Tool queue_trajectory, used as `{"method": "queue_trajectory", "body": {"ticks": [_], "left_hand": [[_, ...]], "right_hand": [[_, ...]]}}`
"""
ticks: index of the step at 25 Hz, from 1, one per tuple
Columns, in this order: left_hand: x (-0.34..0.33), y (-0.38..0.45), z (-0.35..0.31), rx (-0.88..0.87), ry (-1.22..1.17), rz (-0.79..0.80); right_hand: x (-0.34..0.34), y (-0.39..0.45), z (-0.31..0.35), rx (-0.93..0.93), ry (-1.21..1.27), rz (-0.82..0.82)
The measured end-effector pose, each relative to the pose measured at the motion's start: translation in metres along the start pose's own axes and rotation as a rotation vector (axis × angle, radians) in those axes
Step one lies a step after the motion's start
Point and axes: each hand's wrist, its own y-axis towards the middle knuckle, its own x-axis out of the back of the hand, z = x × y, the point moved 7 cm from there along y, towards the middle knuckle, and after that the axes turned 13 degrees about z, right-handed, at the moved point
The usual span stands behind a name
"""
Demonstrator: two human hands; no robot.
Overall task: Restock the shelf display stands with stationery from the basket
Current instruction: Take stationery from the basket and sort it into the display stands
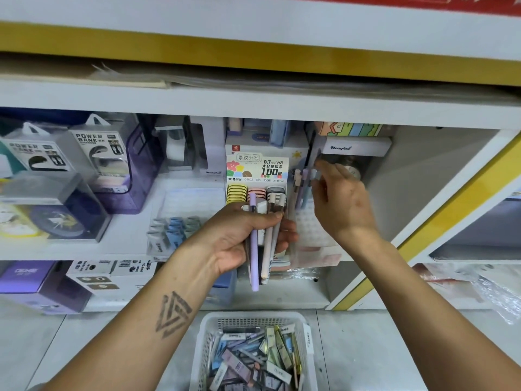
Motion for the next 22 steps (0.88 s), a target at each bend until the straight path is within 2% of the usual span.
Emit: {"method": "queue_trajectory", "body": {"ticks": [1, 4, 6, 8, 11, 13, 14, 18, 22], "left_hand": [[-0.001, -0.001, -0.001, -0.004, 0.005, -0.006], [-0.006, -0.001, -0.002, -0.02, 0.019, 0.001], [-0.011, 0.0, -0.001, -0.025, 0.011, 0.022], [-0.013, 0.0, 0.0, -0.021, -0.023, 0.032], [-0.008, 0.0, 0.001, -0.009, -0.062, -0.026], [-0.002, 0.001, 0.002, 0.003, -0.017, -0.096], [-0.001, 0.001, 0.002, 0.006, -0.008, -0.114], [-0.003, 0.004, 0.006, 0.028, -0.039, -0.093], [-0.003, 0.007, 0.008, 0.025, -0.048, -0.052]], "right_hand": [[0.0, -0.001, 0.002, -0.017, 0.161, 0.016], [-0.018, -0.005, 0.009, -0.132, 0.688, 0.282], [-0.025, -0.011, 0.011, -0.178, 0.87, 0.376], [-0.02, -0.011, 0.006, -0.211, 1.006, 0.339], [0.014, -0.006, -0.024, -0.261, 1.16, 0.01], [0.038, -0.008, -0.042, -0.244, 1.056, -0.201], [0.046, -0.009, -0.046, -0.222, 0.936, -0.242], [0.04, -0.011, -0.037, -0.124, 0.392, -0.156], [0.027, -0.007, -0.03, -0.034, 0.191, -0.126]]}}
